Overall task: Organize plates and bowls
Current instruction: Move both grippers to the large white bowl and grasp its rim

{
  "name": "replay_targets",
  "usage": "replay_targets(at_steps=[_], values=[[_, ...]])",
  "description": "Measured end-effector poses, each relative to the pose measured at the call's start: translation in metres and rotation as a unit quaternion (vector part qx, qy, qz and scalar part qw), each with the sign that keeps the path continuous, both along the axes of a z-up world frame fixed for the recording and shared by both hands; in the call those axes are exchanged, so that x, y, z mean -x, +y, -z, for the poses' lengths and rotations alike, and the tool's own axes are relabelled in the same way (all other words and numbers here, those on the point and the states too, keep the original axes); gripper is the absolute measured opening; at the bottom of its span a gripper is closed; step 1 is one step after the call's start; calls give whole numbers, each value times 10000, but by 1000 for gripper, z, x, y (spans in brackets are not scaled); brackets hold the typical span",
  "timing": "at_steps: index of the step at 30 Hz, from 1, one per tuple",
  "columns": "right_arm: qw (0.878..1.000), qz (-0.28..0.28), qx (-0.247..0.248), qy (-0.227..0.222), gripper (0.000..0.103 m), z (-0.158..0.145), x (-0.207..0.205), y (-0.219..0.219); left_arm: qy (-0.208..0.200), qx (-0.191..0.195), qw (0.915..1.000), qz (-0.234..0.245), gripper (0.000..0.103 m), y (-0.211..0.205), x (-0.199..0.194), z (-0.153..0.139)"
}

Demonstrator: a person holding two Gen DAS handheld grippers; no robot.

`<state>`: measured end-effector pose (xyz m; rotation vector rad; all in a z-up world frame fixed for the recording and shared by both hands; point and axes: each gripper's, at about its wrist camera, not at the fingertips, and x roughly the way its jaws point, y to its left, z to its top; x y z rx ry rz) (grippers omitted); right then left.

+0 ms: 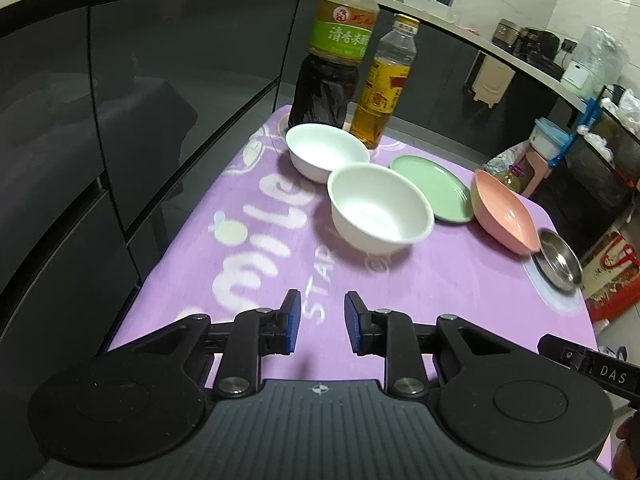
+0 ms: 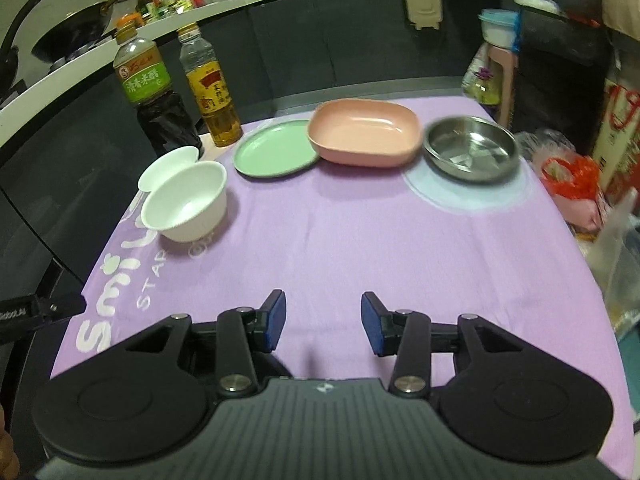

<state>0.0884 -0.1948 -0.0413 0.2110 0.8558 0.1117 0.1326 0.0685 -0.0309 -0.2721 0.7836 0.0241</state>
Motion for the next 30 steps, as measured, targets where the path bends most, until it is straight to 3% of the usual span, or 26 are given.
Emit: replay_targets(at_steps=[15,30], values=[[9971,-667,-237,277,20,-8,-97,41,140,43,9999,53,22,-5,-85,0],[9912,-1142,-226,629,20,14,-151,83,559,67,9984,95,23,-8,-132,29]])
